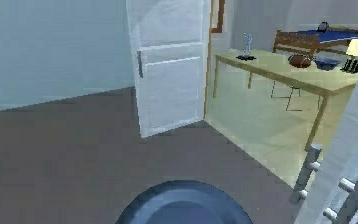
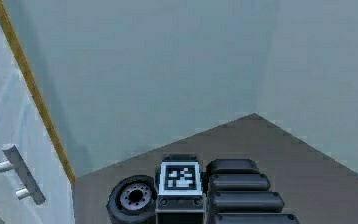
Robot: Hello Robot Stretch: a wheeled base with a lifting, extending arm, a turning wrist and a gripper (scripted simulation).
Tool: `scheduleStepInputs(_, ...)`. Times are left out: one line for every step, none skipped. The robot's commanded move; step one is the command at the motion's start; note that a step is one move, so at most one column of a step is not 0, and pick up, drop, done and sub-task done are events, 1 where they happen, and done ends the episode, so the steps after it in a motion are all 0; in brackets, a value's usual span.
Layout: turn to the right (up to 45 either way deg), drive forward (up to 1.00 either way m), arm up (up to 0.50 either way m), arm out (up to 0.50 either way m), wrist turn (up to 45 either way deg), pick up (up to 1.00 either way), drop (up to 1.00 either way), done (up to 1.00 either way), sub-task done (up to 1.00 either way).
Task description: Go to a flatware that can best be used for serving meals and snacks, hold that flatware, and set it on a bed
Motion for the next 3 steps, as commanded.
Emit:
scheduleStepInputs(3.0,0.00,0.00,0.00,0.0,0.00,0.00,0.00,0.00)
scheduleStepInputs(0.0,0.75,0.00,0.00,0.0,0.00,0.00,0.00,0.00)
scheduleStepInputs(45.0,0.00,0.00,0.00,0.0,0.00,0.00,0.00,0.00)
